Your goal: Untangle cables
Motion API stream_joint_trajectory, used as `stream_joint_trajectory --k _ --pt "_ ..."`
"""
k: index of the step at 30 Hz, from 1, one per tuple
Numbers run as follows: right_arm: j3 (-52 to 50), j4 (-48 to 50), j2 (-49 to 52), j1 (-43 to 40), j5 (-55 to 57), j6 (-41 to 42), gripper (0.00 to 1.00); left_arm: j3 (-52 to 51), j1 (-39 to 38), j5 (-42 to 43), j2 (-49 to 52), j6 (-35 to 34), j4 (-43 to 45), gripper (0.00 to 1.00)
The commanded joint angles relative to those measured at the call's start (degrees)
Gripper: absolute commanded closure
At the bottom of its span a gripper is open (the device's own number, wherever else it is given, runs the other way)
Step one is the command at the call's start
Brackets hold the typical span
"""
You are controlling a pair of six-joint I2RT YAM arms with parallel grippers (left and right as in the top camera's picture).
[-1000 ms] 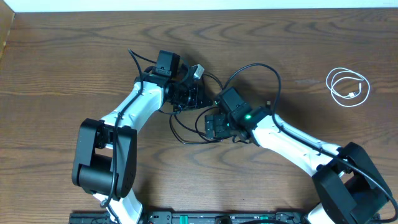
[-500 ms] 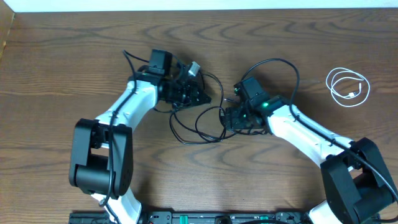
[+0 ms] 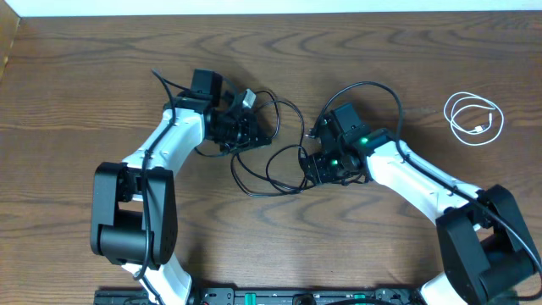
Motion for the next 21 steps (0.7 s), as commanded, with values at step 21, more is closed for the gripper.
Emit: stream_joint_trajectory --k 21 --pt "-0.44 -0.15 3.89 -1.25 -2.99 -1.92 0.66 -0.09 -10.12 -15.45 0.74 0.52 -2.36 0.84"
